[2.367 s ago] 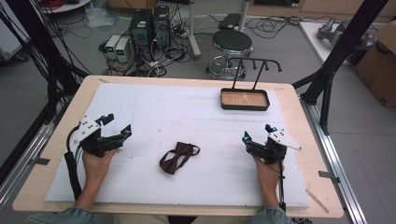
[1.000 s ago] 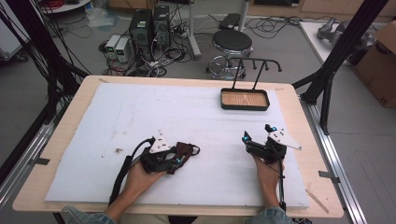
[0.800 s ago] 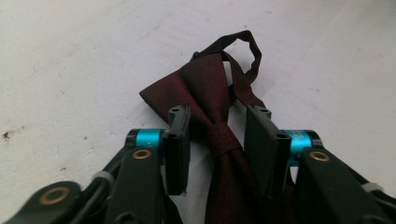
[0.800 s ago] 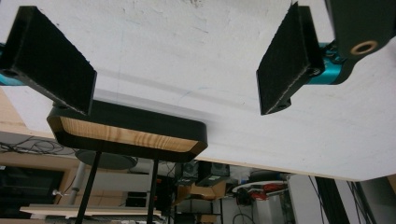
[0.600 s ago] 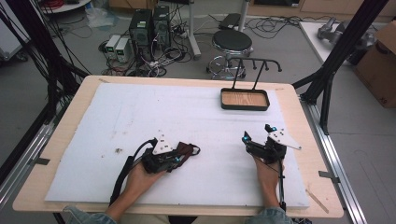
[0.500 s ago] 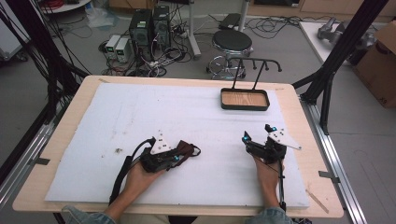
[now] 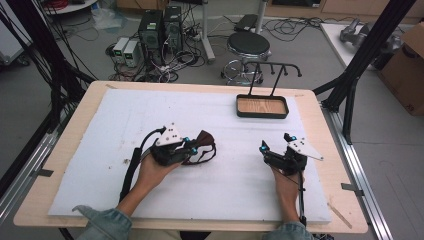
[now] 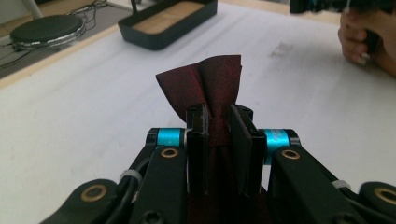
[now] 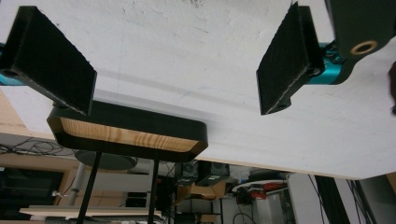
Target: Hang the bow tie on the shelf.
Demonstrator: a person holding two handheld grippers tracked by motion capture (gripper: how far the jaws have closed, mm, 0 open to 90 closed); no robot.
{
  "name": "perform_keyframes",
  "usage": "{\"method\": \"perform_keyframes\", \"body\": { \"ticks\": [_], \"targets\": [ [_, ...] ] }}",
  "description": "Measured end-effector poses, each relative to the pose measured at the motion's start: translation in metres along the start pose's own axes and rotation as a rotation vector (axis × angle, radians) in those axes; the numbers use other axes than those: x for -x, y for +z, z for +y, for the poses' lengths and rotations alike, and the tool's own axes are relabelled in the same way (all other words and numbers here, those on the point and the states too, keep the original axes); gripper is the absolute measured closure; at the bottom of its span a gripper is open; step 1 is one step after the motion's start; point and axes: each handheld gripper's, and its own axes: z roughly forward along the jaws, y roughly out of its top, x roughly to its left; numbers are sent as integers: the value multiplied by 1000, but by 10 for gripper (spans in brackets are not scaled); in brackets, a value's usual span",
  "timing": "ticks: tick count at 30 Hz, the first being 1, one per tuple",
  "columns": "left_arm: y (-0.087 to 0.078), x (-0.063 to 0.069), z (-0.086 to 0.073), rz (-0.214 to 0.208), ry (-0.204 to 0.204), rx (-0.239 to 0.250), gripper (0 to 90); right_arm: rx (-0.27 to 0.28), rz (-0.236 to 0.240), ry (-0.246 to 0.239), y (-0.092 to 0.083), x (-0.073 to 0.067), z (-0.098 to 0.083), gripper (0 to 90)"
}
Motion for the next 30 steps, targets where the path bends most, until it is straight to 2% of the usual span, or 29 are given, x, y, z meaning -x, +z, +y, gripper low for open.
{"method": "perform_keyframes", "body": {
  "ticks": [1, 4, 5, 6, 7, 8, 10, 13, 16, 17, 18, 19, 25, 26, 27, 30],
  "targets": [
    [6, -6, 10, -10, -11, 21, 767, 0, 0, 9, 0, 0, 0, 113],
    [12, -13, 18, -17, -18, 33, 767, 1, 3, 13, 0, 0, 0, 113],
    [20, -20, 28, -23, -27, 44, 768, 1, 4, 13, 0, 0, 0, 113],
    [20, -20, 28, -23, -27, 44, 768, 1, 4, 13, 0, 0, 0, 113],
    [27, -25, 38, -30, -27, 54, 768, 5, 4, 8, 0, 1, 0, 113],
    [27, -25, 38, -30, -27, 54, 768, 5, 4, 8, 0, 1, 0, 113],
    [35, -29, 48, -36, -23, 69, 768, 4, 4, 10, 0, 1, 0, 113],
    [53, -37, 67, -55, -38, 88, 767, 2, 6, 21, 0, 1, 0, 113],
    [61, -40, 73, -66, -47, 96, 768, 3, 8, 23, 0, 1, 0, 113],
    [70, -44, 80, -69, -51, 104, 767, 4, 10, 23, 0, 2, 0, 113],
    [70, -44, 80, -69, -51, 104, 767, 4, 10, 23, 0, 2, 0, 113],
    [79, -47, 86, -64, -59, 122, 767, 3, 12, 26, 0, 2, 0, 113],
    [96, -62, 100, -46, -62, 113, 767, 6, 15, 32, 0, 2, 0, 113],
    [99, -64, 101, -36, -63, 131, 767, 6, 15, 32, 0, 2, 0, 113],
    [102, -70, 104, -37, -78, 137, 767, 9, 14, 27, 0, 3, 0, 113],
    [106, -75, 110, -25, -82, 149, 767, 10, 15, 28, 0, 3, 0, 113]
  ]
}}
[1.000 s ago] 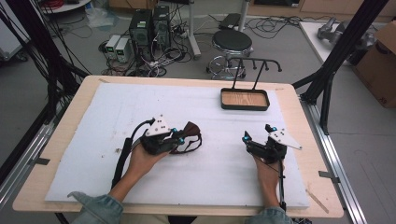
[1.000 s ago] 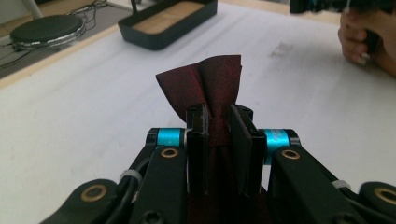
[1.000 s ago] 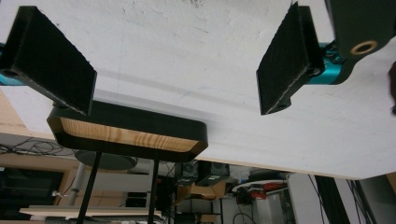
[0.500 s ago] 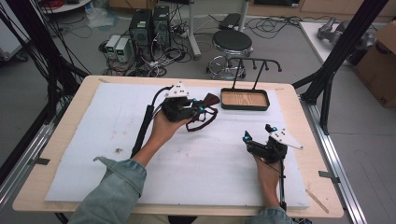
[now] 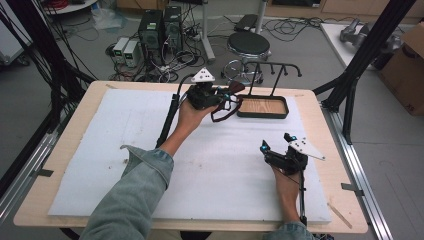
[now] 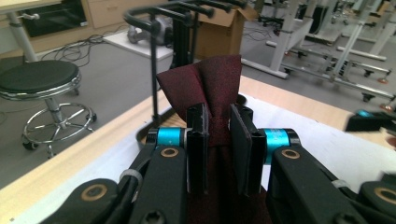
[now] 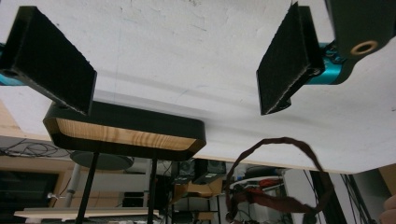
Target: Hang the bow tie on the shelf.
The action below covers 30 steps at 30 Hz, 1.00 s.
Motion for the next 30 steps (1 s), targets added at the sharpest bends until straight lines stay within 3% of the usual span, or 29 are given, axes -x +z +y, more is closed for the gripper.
{"method": "perform_keyframes", "body": {
  "ticks": [10, 13, 19, 22, 23, 27, 30],
  "targets": [
    [15, -13, 26, -10, 12, 87, 768, -2, -5, 0, 0, 0, 0, 113],
    [19, -16, 31, 9, 26, 120, 768, 0, -5, -4, 0, 1, 0, 113],
    [25, -27, 37, 11, -30, 151, 768, -1, -4, -5, 0, 0, 0, 113],
    [28, -29, 37, 14, -31, 157, 768, -1, -4, -5, 0, 1, 0, 113],
    [31, -31, 36, 7, -49, 182, 768, -4, -3, -3, 0, 0, 0, 113],
    [37, -36, 35, 0, -88, 205, 768, -6, -4, -5, 0, 0, 0, 113],
    [39, -38, 34, 15, -88, 207, 768, -6, -4, -6, 0, 0, 0, 113]
  ]
}}
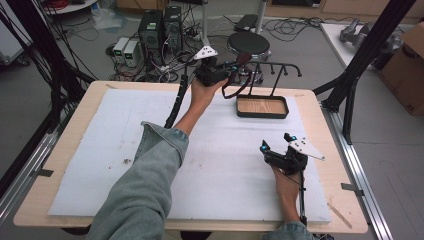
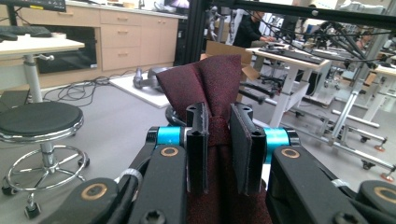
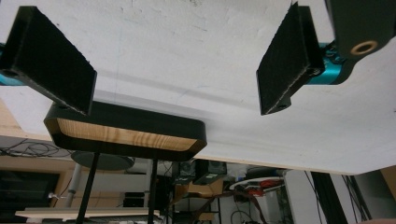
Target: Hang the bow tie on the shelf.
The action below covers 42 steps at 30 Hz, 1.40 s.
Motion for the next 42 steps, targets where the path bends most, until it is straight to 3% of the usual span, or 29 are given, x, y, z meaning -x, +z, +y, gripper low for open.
{"method": "perform_keyframes", "body": {
  "ticks": [4, 7, 10, 17, 22, 34, 38, 39, 40, 41, 42],
  "targets": [
    [3, -6, -4, 38, -4, -2, 768, 0, 1, 1, 0, 0, 0, 113],
    [6, -12, -11, 49, -15, -35, 767, 0, 2, 1, 0, 0, 0, 113],
    [10, -13, -19, 47, -3, -78, 766, 0, 3, 1, 0, 0, 0, 113],
    [15, -16, -33, 34, -10, -80, 762, -2, 3, 2, 0, 0, 0, 113],
    [15, -18, -36, 33, -21, -89, 756, 0, 6, 0, 1, 0, 0, 113],
    [13, -19, -37, 47, 8, -121, 716, 0, 6, -1, 1, 0, 0, 113],
    [8, -18, -32, 42, 46, -119, 675, -3, 5, 3, 0, 0, 0, 113],
    [3, -17, -28, 43, 78, -126, 659, -3, 5, 3, 0, 0, 0, 113],
    [3, -17, -28, 43, 78, -126, 646, -3, 5, 3, 0, 0, 0, 113],
    [-5, -14, -24, 48, 115, -122, 631, -3, 5, 4, 0, 0, 0, 113],
    [-5, -14, -24, 48, 115, -122, 616, -3, 5, 4, 0, 0, 0, 113]
  ]
}}
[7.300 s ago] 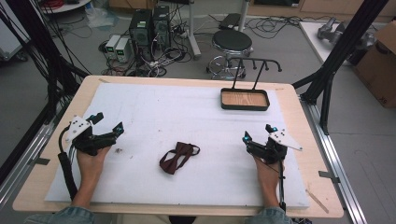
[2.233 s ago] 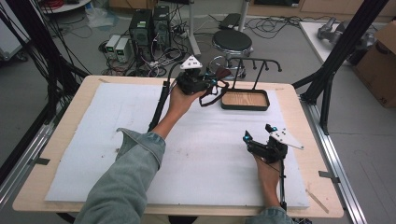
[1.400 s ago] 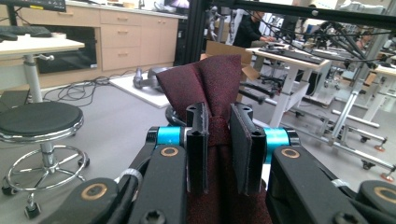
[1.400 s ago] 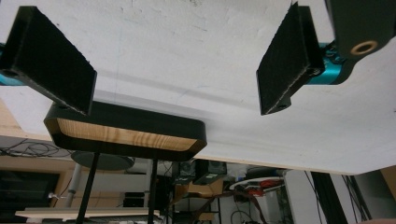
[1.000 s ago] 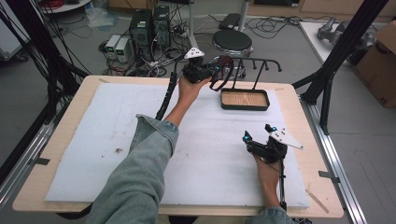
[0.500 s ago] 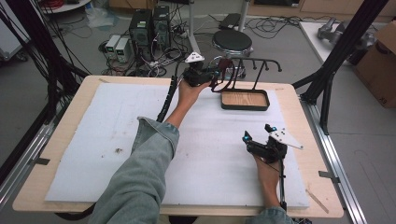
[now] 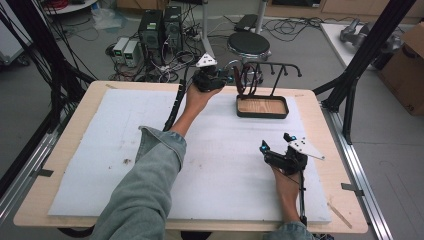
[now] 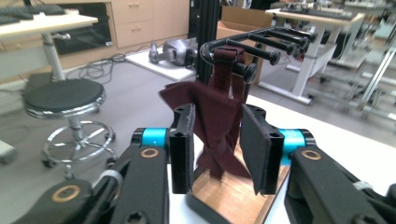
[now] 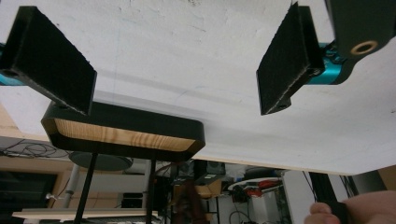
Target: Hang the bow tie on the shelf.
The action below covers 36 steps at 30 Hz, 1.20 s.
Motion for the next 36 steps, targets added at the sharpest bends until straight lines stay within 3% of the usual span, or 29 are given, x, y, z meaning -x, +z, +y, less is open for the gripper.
{"method": "perform_keyframes", "body": {
  "ticks": [1, 2, 3, 5, 8, 11, 12, 15, 16, 17, 18, 21, 28, 31, 36],
  "targets": [
    [-9, 3, 4, 3, 37, -9, 596, -1, 2, 0, 0, 0, 0, 113],
    [-9, 3, 4, 3, 37, -9, 580, -1, 2, 0, 0, 0, 0, 113],
    [-18, 7, 9, -4, 73, -26, 569, 1, 2, -2, 0, 0, 0, 113],
    [-23, 9, 11, -6, 84, -28, 530, 1, 1, -3, 0, 0, 0, 113],
    [-39, 10, 16, -13, 88, -16, 510, 1, 1, -2, 0, 0, 0, 113],
    [-63, 9, 22, -11, 71, -1, 429, 3, 0, -3, 0, 0, 0, 113],
    [-63, 9, 22, -11, 71, -1, 401, 3, 0, -3, 0, 0, 0, 113],
    [-88, 9, 27, 2, 88, 3, 372, 1, -1, -1, 0, 0, 0, 113],
    [-88, 9, 27, 2, 88, 3, 355, 1, -1, -1, 0, 0, 0, 113],
    [-101, 7, 29, 12, 96, 8, 346, 1, 0, -3, 0, 0, 0, 113],
    [-101, 7, 29, 12, 96, 8, 343, 1, 0, -3, 0, 0, 0, 113],
    [-125, 1, 30, 35, 110, 15, 317, 1, -1, -1, 0, 0, 0, 113],
    [-159, -4, 27, 65, 115, 20, 288, 1, -2, -1, 0, 0, 0, 113],
    [-178, 0, 24, 92, 159, 15, 269, 0, -3, -2, 0, 0, 0, 113],
    [-196, 5, 20, 95, 168, 27, 263, -2, -5, -2, 0, 0, 0, 113]
  ]
}}
